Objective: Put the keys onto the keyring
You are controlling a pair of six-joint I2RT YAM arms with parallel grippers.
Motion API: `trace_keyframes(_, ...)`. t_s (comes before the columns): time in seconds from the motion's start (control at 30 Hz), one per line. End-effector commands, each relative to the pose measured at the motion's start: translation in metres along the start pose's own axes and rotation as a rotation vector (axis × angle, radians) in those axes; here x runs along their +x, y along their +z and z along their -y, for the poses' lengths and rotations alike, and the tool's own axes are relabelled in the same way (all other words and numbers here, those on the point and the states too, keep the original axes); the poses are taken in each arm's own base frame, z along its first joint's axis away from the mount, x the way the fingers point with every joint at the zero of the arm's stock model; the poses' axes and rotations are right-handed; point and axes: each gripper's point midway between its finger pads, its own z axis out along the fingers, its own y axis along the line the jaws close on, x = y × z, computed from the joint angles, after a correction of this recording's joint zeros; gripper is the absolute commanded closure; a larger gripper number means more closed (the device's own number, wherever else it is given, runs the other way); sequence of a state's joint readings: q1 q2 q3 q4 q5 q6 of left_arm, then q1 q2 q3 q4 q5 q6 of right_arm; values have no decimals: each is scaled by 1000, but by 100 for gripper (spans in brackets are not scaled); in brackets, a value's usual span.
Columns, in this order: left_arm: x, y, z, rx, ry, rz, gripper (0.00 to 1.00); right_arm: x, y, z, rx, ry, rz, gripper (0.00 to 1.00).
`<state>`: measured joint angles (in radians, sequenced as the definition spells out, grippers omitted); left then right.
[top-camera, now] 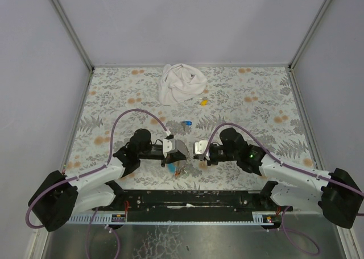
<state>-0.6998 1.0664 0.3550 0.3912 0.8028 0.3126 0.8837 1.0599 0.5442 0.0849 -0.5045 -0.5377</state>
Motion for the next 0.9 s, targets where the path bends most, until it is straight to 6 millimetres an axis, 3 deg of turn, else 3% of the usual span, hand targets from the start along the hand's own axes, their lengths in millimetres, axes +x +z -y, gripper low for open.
trace_keyframes(0.0,-20,3,-4,11,63,39,100,-17,2,7,34,-37,55,100)
trace_keyframes(0.87,-16,7,-6,8,46,20,100,-23,1,2,17,-51,76,100)
